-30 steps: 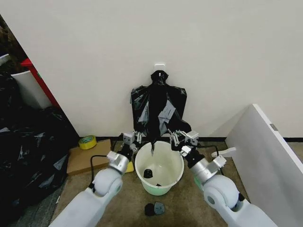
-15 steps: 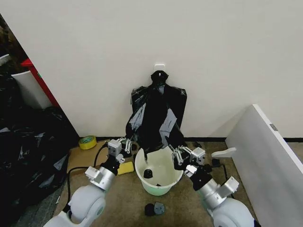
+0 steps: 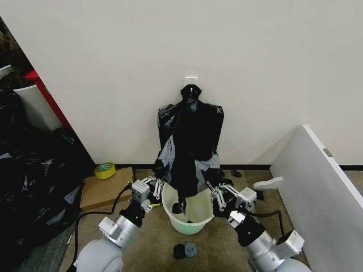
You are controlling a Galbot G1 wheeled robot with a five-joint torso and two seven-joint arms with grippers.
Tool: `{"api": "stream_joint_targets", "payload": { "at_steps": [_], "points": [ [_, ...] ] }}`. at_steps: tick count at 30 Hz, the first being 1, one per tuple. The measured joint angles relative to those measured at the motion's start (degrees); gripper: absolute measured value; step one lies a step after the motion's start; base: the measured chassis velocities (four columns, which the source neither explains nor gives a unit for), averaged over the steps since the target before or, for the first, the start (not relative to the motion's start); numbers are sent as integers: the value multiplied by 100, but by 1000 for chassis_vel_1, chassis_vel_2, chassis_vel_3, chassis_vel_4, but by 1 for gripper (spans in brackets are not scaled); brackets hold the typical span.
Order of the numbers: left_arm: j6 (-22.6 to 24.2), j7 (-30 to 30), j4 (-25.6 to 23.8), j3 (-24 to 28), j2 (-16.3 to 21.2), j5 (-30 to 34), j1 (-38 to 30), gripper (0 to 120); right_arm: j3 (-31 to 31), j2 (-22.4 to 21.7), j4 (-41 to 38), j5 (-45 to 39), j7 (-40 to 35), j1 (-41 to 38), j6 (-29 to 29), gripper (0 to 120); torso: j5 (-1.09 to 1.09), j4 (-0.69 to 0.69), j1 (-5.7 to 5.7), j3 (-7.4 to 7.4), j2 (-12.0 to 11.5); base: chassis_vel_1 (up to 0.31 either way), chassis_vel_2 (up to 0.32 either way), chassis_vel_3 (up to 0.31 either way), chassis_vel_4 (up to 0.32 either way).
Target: Place the garbage bag over the trash bin.
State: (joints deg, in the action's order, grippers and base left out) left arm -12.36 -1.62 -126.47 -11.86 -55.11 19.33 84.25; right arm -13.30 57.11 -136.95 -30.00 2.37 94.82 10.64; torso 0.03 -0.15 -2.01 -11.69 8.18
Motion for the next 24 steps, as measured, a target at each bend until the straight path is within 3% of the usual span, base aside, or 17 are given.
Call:
{"api": "stream_joint_targets", "payload": {
  "at_steps": [14,20,24],
  "points": [
    [180,-76,2,456,-102,368,-473,0,-127,156,-248,-175,-174,172,-183,0,0,0,0,-1,0,0,0,0,0],
    [345,-105,-472,408,145,720,-478,0,-519,97,-624,-769,-300,331,-559,0,-1,-1,0,0,-1,0,0,0,0],
    [476,-144,-944,-80,433,1179,-561,0,-921,-62,-652,-1647,-394,61,-1050,0,0,0,0,-1,-1,0,0,0,0]
  ]
}}
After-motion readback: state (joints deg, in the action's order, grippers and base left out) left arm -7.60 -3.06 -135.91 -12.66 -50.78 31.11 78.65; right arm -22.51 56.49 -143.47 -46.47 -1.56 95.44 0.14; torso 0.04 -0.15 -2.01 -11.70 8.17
